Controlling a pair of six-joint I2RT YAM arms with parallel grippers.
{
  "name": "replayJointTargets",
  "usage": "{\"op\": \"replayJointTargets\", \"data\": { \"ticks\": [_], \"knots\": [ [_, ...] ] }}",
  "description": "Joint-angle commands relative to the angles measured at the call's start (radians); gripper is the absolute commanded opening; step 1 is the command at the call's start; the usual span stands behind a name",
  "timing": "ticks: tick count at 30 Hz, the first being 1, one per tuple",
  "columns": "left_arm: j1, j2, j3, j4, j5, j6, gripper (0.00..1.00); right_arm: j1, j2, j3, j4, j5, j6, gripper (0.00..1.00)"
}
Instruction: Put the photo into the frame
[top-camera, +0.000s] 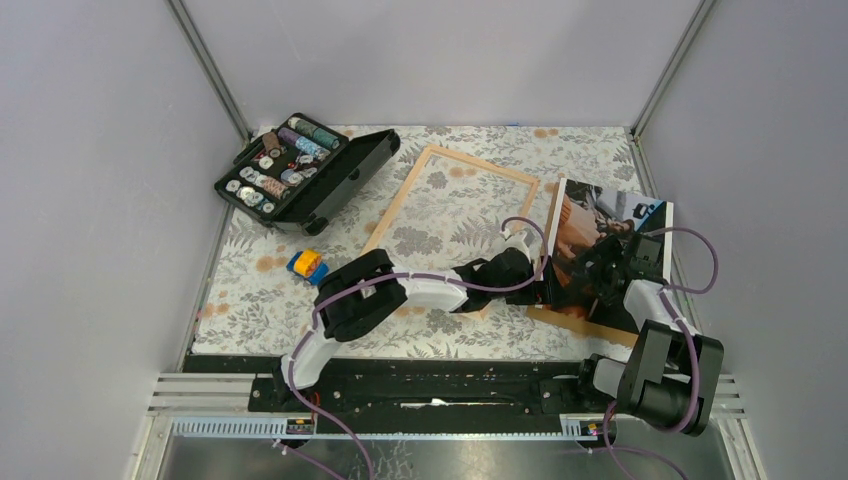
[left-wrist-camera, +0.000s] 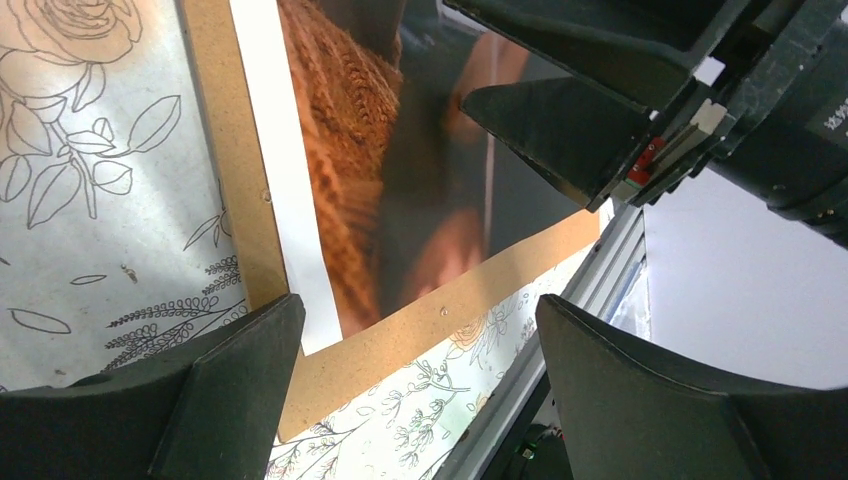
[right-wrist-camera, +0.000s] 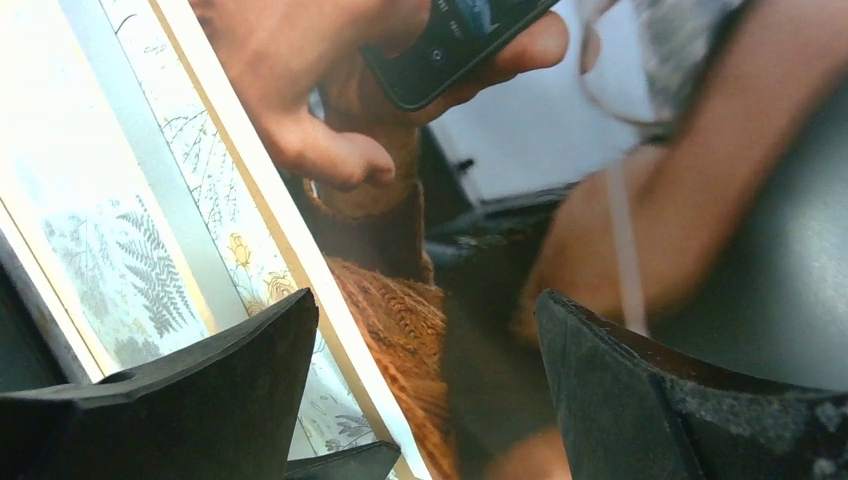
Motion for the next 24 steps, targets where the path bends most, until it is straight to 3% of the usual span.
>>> {"op": "replayJointTargets", "data": {
  "ticks": [1,6,10,15,21,24],
  "knots": [
    [-0.002,-0.029,-0.033,-0.112,-0.004,0.141,0.93,-0.001,0.046,-0.02,-0.073,-0.082,-0.056,0.88],
    [-0.002,-0.127,-0.044,-0.196,-0.052,0.29,0.94,0.011,0.1,-0.036,-0.045,-0.167,-0.05,0.89],
    [-0.002,-0.226,-0.092,-0.197,-0.081,0.375,0.97,0.089,0.111,0.008,-0.082,-0.129,-0.062,0.9],
    [-0.002,-0.336,-0.15,-0.227,-0.074,0.427,0.99,0.188,0.067,0.102,-0.174,-0.004,-0.074,0.92],
    [-0.002,-0.556,-0.267,-0.216,0.015,0.434,0.99,0.184,0.004,0.236,-0.31,0.306,-0.125,0.99],
    [-0.003,-0.687,-0.327,-0.214,0.064,0.434,0.99,0.105,-0.045,0.268,-0.333,0.408,-0.117,1.0]
  ]
}}
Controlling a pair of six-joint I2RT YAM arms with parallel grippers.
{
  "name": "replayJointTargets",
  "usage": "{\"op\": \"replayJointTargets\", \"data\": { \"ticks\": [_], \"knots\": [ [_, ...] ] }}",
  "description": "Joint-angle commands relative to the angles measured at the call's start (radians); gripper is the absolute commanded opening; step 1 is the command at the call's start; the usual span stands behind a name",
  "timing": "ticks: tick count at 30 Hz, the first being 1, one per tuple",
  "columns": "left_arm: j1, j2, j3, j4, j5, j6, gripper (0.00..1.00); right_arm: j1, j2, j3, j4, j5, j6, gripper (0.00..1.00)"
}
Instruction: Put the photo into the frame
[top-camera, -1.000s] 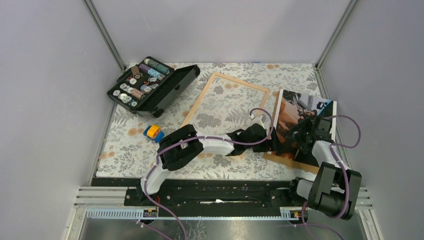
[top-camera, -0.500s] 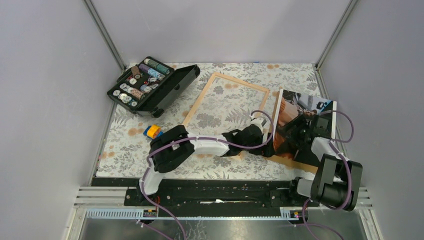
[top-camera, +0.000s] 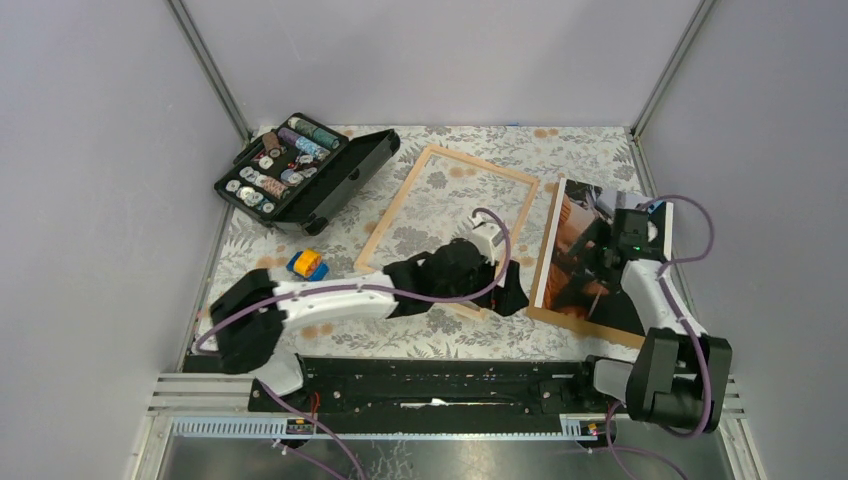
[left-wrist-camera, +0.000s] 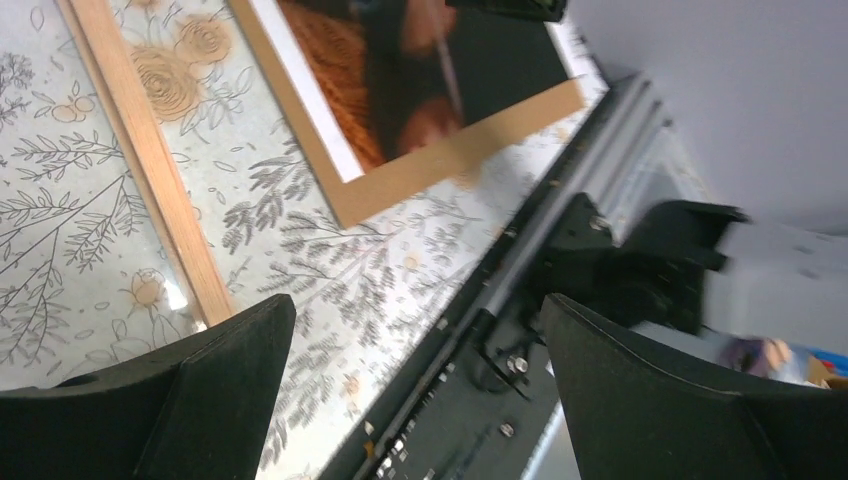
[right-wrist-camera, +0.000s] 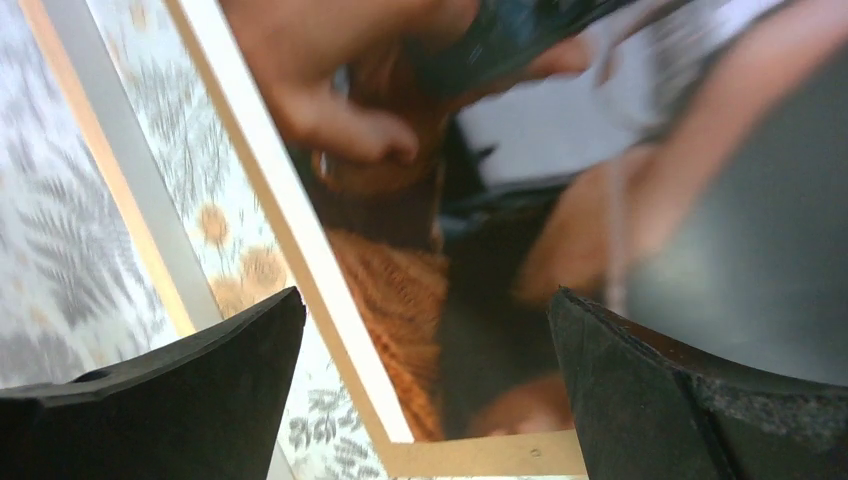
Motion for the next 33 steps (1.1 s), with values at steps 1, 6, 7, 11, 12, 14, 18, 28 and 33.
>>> {"op": "replayJointTargets", "data": {
  "ticks": [1,6,7,11,12,14,18,28,33],
  "knots": [
    [0.0,-0.21,-0.074,0.036,0.082,0.026,0.99,-0.126,-0.096,0.084,-0.083,0.232,-0.015,1.0],
    [-0.003,-0.419,-0.169,0.018,0.11,0.036,0.99,-0.402,-0.127,0.081,-0.079,0.243,0.028,1.0],
    [-0.003,-0.454,-0.181,0.007,0.11,0.042,0.99,-0.458,-0.121,0.076,-0.074,0.236,0.031,1.0],
    [-0.003,-0.578,-0.227,-0.036,0.093,0.057,0.99,-0.661,-0.108,0.028,-0.078,0.222,0.084,1.0],
    [-0.003,-0.601,-0.238,-0.043,0.09,0.059,0.99,-0.705,-0.121,0.005,-0.064,0.204,0.097,1.0],
    [-0.003,-0.641,-0.255,-0.051,0.088,0.06,0.99,-0.774,-0.148,-0.045,-0.032,0.173,0.114,1.0],
    [-0.003,-0.696,-0.284,-0.077,0.087,0.061,0.99,-0.79,-0.172,-0.077,-0.027,0.2,0.114,0.99],
    [-0.003,-0.722,-0.295,-0.092,0.075,0.064,0.99,-0.812,-0.113,-0.138,0.034,0.163,0.093,0.99],
    [-0.003,-0.722,-0.298,-0.086,0.068,0.064,0.99,-0.812,-0.109,-0.151,0.031,0.117,0.082,0.97]
  ]
}}
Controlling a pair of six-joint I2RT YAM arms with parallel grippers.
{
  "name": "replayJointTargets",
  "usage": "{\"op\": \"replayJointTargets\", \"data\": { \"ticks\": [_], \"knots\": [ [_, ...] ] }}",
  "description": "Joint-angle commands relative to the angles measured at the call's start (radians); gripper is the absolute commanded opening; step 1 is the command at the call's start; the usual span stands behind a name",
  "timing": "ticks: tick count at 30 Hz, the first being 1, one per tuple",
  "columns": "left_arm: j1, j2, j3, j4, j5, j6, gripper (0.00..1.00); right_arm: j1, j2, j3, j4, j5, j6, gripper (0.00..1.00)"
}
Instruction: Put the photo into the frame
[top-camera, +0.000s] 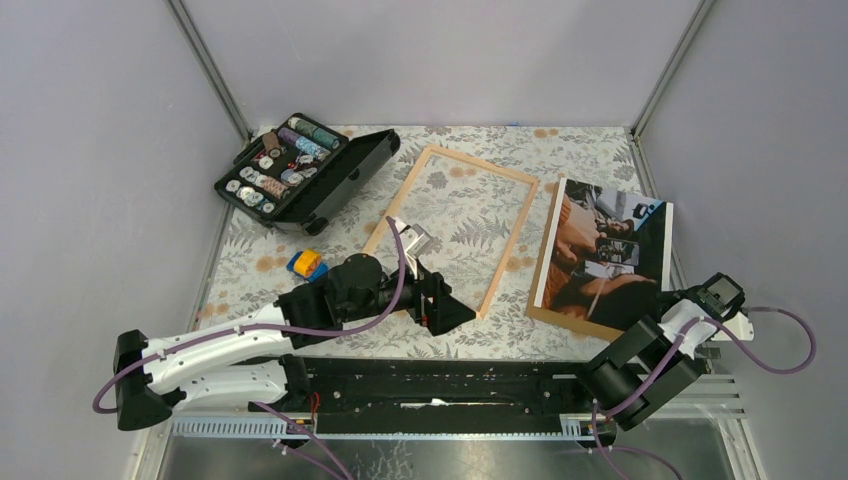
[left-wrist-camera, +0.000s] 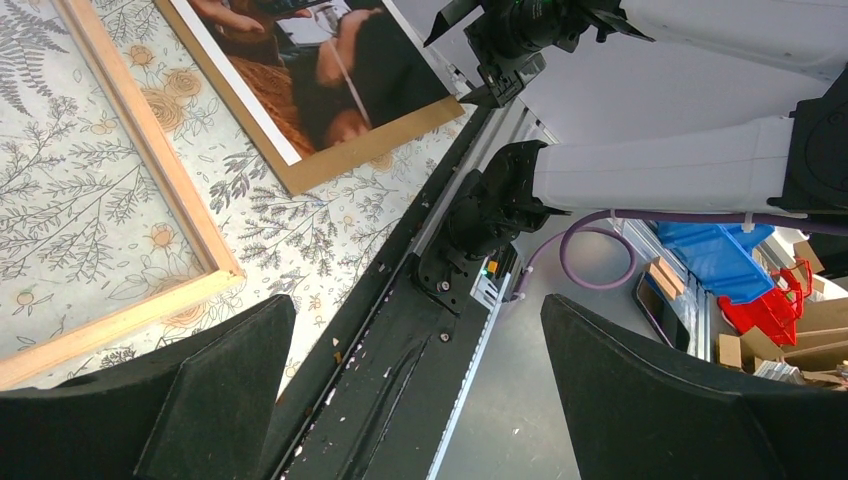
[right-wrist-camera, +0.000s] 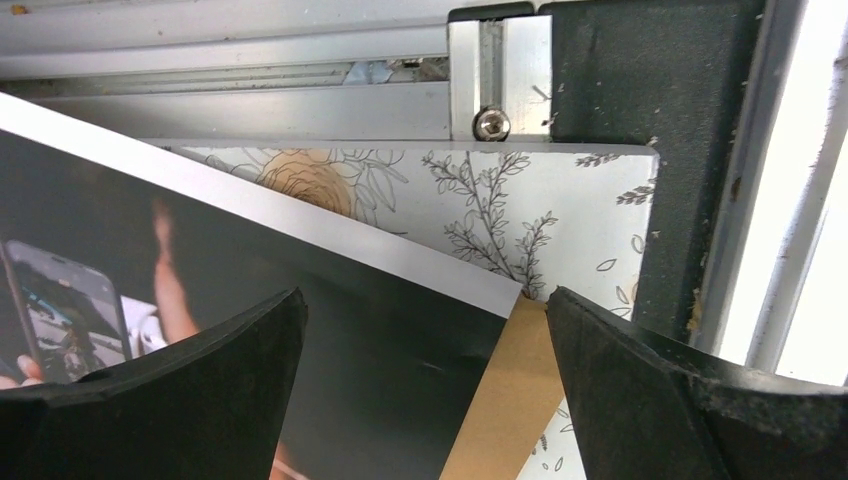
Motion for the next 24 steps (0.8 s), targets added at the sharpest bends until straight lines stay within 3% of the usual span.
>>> {"op": "replayJointTargets", "data": {
  "ticks": [1,9,14,20,24],
  "knots": [
    [-0.003,-0.019,-0.001,0.029,-0.007,0.015,0.99,-0.006,-0.006,-0.007,0.02,-0.056,-0.012,0.96],
    [-0.003,0.035,0.02,0.048,0.012,0.02,0.99,-0.006,-0.075,-0.043,0.025,-0.316,-0.045,0.88],
    [-0.003,0.066,0.032,0.058,0.042,0.006,0.99,-0.006,-0.093,-0.022,0.03,-0.289,-0.072,0.89],
    [-0.003,0.066,0.033,0.079,0.05,-0.013,0.99,-0.006,-0.07,-0.03,0.087,-0.381,-0.079,0.89],
    [-0.003,0.064,0.031,0.079,0.042,-0.021,0.99,-0.006,-0.128,-0.061,0.124,-0.416,-0.077,0.83]
  ]
}}
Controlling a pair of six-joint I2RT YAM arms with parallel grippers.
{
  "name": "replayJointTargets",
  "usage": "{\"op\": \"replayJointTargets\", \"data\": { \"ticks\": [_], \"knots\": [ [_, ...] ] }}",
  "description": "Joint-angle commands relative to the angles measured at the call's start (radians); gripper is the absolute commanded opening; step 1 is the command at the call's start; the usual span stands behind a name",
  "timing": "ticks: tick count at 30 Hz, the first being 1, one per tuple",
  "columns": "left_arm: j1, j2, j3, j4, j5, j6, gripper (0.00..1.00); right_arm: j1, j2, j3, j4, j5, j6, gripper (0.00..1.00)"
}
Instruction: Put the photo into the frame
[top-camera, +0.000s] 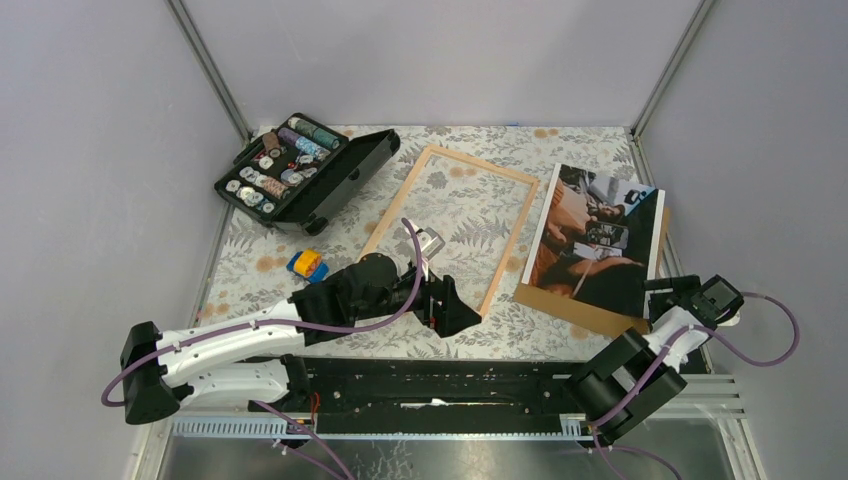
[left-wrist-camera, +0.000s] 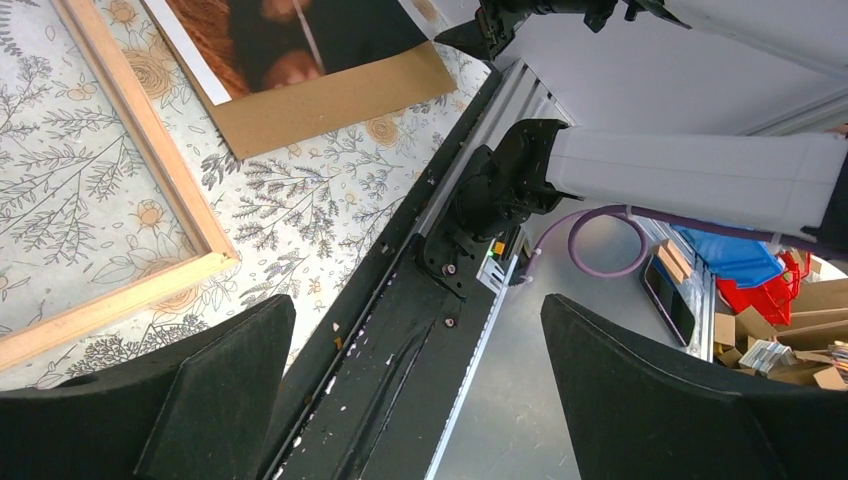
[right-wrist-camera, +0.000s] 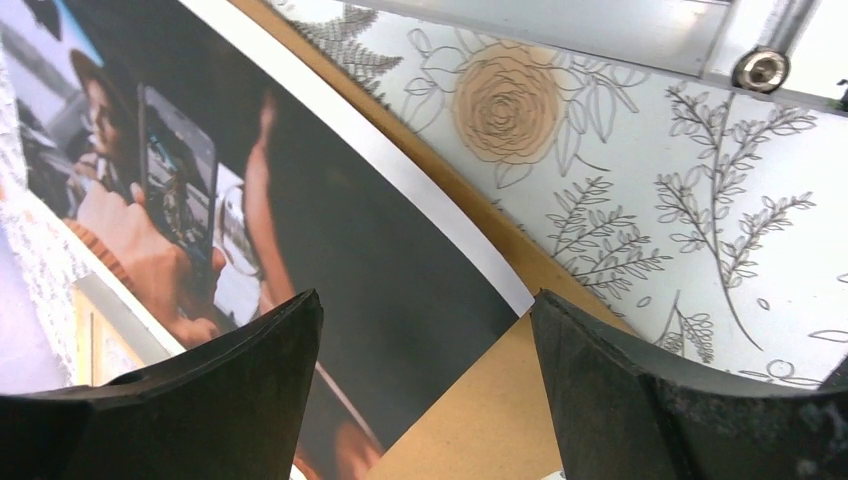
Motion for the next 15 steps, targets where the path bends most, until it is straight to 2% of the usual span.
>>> {"op": "replayJointTargets", "data": {
  "ticks": [1,7,15],
  "knots": [
    [-0.003,-0.007,0.031,0.067,0.013,-0.015,0.99,-0.003,-0.075,-0.033,0.078,-0.079,-0.012,0.82],
    [-0.003,-0.01,0.035,0.057,-0.011,-0.017,0.99,-0.003,-0.138,-0.091,0.197,-0.166,0.043,0.76],
    [-0.003,0.01,0.054,0.051,-0.023,-0.01,0.99,-0.002,-0.056,-0.152,0.415,-0.243,0.069,0.62]
  ]
}}
